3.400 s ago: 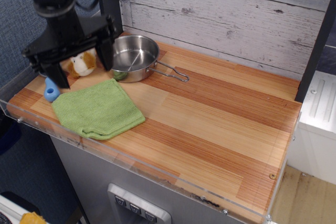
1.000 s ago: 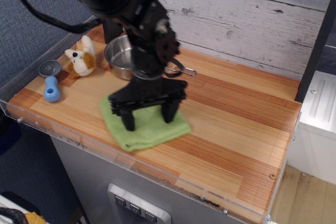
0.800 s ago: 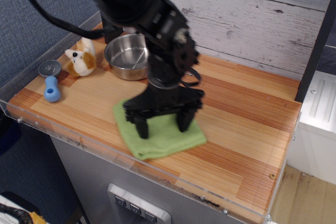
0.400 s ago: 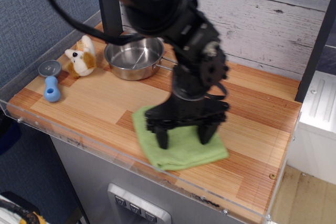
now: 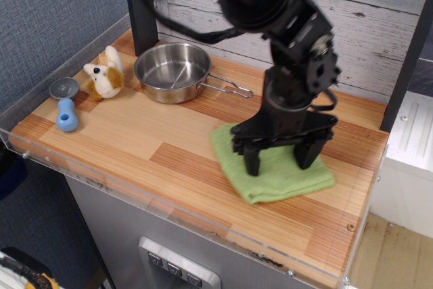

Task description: Move the green cloth to the far edge of the table

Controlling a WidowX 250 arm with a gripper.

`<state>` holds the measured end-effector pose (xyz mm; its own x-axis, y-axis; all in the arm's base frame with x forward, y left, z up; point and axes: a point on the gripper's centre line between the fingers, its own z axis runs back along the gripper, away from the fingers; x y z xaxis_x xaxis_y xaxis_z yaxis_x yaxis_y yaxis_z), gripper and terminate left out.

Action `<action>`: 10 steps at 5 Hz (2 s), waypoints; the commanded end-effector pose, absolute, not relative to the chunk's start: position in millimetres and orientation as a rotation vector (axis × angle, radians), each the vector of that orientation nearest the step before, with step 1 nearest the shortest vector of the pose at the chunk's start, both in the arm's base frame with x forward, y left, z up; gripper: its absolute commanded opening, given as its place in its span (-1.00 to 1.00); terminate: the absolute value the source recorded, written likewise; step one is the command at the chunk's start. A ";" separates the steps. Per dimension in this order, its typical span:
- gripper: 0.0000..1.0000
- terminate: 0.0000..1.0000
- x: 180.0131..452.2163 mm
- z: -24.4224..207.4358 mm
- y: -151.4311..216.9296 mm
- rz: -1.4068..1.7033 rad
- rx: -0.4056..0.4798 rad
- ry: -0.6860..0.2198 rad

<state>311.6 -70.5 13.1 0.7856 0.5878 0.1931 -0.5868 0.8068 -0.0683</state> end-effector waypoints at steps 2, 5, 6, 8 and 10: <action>1.00 -1.00 363.9 16.1 -79.3 0.667 -0.061 -0.249; 1.00 -1.00 378.8 40.4 -78.0 0.720 -0.091 -0.271; 1.00 -1.00 379.7 53.0 -78.7 0.733 -0.123 -0.275; 1.00 -1.00 389.5 80.7 -75.8 0.752 -0.136 -0.316; 1.00 -1.00 382.4 131.4 -71.7 0.786 -0.170 -0.397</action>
